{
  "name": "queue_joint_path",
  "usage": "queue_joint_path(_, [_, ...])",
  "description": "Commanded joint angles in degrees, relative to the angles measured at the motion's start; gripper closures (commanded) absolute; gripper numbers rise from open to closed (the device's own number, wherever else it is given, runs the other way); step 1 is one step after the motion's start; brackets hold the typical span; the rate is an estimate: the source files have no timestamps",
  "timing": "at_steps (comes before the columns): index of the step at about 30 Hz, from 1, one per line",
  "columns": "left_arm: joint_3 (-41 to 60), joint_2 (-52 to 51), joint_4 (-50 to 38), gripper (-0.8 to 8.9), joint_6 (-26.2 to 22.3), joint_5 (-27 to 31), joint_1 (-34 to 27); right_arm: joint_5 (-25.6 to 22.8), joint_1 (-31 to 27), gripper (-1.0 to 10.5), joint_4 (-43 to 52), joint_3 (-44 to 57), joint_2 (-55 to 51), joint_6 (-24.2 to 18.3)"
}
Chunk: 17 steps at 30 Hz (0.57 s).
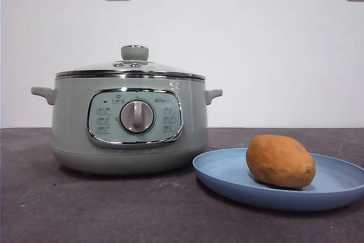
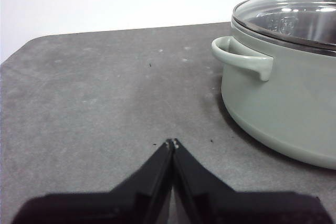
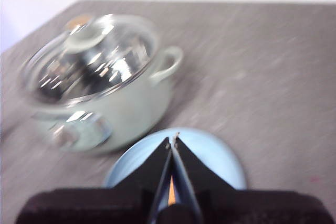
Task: Take the potato out from the steamer,put the potato on the plate,close the lid
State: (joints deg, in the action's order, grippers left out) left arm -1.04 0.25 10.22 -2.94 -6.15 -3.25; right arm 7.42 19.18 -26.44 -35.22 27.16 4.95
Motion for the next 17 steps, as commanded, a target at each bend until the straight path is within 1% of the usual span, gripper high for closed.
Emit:
queue_joint_path(1, [0.9,-0.2,-0.1,8.17,0.3,0.1,-0.2,0.0,-4.7,9.5,6.5,6.7,-3.9,-0.5])
queue_joint_path(4, [0.9,-0.2,-0.1,8.17,0.3,0.1,-0.2,-0.1,-8.4,9.5,12.9,13.2,-8.8,-0.5])
queue_joint_path(7, [0.9,-0.2,-0.1,8.17,0.3,0.1,-0.2,-0.8,-10.9,9.5,16.8,18.4,-13.4,-0.5])
queue_joint_path(13, [0.9,-0.2,-0.1,8.17,0.3,0.1,-0.2,-6.7,-12.8,9.5,18.7,25.9,-20.5,-0.2])
queue_joint_path(17, [0.9,-0.2,-0.1,8.17,0.3,0.1,-0.2,-9.2,-12.9,9.5,18.7,29.2,-23.3,0.7])
